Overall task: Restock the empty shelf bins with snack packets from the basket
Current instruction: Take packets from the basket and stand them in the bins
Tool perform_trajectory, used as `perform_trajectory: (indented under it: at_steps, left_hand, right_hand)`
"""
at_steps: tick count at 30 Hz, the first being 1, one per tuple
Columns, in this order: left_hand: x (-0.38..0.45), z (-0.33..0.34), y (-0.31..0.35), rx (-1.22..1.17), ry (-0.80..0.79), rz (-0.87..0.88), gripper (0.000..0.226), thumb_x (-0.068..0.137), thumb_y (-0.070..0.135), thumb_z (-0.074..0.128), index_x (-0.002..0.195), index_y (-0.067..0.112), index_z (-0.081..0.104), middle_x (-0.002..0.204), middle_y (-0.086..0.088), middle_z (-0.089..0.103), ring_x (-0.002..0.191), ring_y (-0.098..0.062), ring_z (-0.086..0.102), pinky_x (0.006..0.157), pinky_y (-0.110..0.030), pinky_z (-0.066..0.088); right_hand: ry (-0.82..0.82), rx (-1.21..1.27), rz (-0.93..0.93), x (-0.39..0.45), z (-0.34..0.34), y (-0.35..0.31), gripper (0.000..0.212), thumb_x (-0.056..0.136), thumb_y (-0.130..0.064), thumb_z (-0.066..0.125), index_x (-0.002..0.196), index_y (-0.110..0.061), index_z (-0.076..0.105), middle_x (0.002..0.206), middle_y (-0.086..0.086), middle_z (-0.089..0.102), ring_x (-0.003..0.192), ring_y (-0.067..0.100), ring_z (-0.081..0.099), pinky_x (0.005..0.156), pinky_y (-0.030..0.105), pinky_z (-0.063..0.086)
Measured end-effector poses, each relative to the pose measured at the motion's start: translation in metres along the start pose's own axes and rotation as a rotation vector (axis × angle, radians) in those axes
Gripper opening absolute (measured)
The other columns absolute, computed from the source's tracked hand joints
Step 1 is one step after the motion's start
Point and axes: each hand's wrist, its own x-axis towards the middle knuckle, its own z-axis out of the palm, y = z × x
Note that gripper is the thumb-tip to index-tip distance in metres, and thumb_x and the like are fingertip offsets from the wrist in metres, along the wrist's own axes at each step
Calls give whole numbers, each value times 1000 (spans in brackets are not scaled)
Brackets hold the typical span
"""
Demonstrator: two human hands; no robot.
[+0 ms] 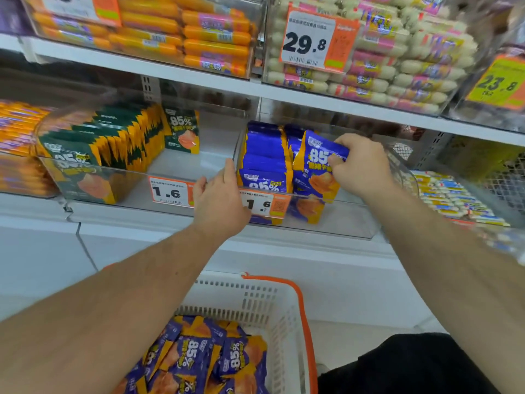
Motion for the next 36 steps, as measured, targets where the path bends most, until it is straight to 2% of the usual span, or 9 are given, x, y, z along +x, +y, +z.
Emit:
perform_trajectory:
  at_steps: [7, 11, 16, 20, 22, 24, 29, 33, 36]
  left_hand:
    - [-2, 0, 1, 13, -7, 2, 105, 76, 30, 74, 153, 13, 4, 142, -3, 46, 137, -20, 38, 120, -42, 11]
    - [-2, 0, 1, 6, -6, 3, 107, 75, 29, 75, 153, 13, 3, 141, -3, 47, 136, -21, 39, 120, -43, 11]
    - [-1, -3, -1, -47, -45, 25, 105, 74, 30, 76, 151, 12, 6, 139, -2, 48, 135, -22, 41, 120, -43, 11]
    - [-14, -3, -12, -212, 59, 158, 78, 73, 22, 76, 135, 15, 29, 132, -3, 53, 127, -24, 46, 114, -46, 27]
    - [-32, -4, -21, -209, 69, 202, 84, 76, 15, 75, 145, 12, 29, 151, -9, 38, 139, -26, 33, 116, -44, 26]
    - [-50, -2, -35, -144, 55, 235, 86, 77, 14, 75, 149, 8, 29, 158, -10, 25, 145, -26, 25, 119, -41, 22]
    - [-85, 2, -80, -51, -161, 170, 74, 79, 17, 72, 144, 11, 38, 152, -11, 33, 129, -34, 45, 106, -44, 35]
    - [-95, 1, -115, 32, -505, 39, 66, 88, 26, 63, 146, 23, 32, 148, -1, 40, 119, -25, 55, 96, -37, 44]
    - [-96, 9, -132, 79, -740, -13, 64, 89, 27, 64, 145, 22, 33, 144, 0, 46, 117, -21, 55, 94, -37, 49]
  right_hand:
    - [-186, -93, 65, -3, 45, 13, 43, 86, -27, 72, 127, -15, 64, 129, 15, 62, 119, 35, 55, 96, 39, 45]
    - [-143, -51, 100, -5, 50, 18, 54, 80, -29, 79, 128, -13, 61, 125, 17, 58, 112, 35, 56, 90, 36, 44]
    - [-51, -68, 118, -16, 43, 17, 50, 82, -26, 76, 124, -11, 54, 128, 15, 45, 107, 38, 57, 80, 36, 43]
    - [152, 39, -68, -36, 46, -2, 34, 83, -14, 69, 115, -8, 60, 122, 14, 48, 94, 36, 59, 75, 38, 46]
    - [251, 138, -233, -52, 57, -19, 21, 81, -13, 64, 102, -8, 65, 109, 14, 55, 89, 30, 59, 74, 36, 47]
    - [272, 212, -360, -70, 77, -39, 15, 80, -18, 57, 89, -10, 65, 94, 10, 59, 84, 23, 57, 70, 33, 46]
    - [-49, 318, -382, -124, 149, -66, 6, 77, -10, 62, 80, -8, 66, 83, 9, 61, 76, 27, 60, 64, 34, 49]
    - [-455, 236, -247, -168, 205, -60, 10, 85, -11, 61, 91, -8, 69, 94, 9, 64, 85, 29, 60, 73, 38, 51]
    - [-766, 106, -167, -198, 240, -57, 12, 92, -14, 53, 87, -12, 64, 91, 7, 63, 80, 25, 58, 67, 34, 44]
